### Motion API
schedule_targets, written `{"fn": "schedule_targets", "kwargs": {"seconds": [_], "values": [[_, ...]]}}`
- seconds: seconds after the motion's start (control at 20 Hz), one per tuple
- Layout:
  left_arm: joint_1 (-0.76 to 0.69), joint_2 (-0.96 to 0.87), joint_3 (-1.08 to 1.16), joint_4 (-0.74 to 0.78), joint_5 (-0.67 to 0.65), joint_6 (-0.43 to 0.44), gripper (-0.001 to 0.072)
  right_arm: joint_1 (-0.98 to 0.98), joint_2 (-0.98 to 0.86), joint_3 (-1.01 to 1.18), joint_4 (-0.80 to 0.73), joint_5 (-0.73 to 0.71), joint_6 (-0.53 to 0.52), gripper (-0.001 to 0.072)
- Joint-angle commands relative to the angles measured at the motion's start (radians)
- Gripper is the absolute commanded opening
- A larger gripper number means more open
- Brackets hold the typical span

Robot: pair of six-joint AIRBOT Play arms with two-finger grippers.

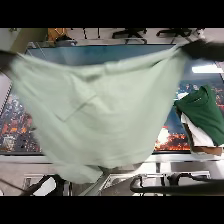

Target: Fold the shirts.

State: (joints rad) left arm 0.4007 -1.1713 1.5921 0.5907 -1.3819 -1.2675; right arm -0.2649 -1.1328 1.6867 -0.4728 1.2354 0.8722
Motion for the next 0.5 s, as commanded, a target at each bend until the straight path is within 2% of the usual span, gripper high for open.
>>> {"fn": "schedule_targets", "kwargs": {"seconds": [0.0,0.15,0.3,0.45], "values": [[-0.176,-0.243,-0.152,0.364,0.168,0.029,0.0013,0.081,-0.273,-0.079,-0.043,-0.101,-0.036,0.0022],[-0.159,-0.473,-0.14,0.375,0.301,0.027,0.0013,0.071,-0.444,-0.073,-0.039,-0.238,-0.036,0.0021],[-0.152,-0.642,0.009,0.377,0.303,0.018,0.0012,0.059,-0.557,-0.014,-0.04,-0.259,-0.035,0.0021],[-0.153,-0.738,0.185,0.38,0.249,-0.029,0.0012,0.041,-0.574,0.004,-0.052,-0.261,-0.04,0.0021]]}}
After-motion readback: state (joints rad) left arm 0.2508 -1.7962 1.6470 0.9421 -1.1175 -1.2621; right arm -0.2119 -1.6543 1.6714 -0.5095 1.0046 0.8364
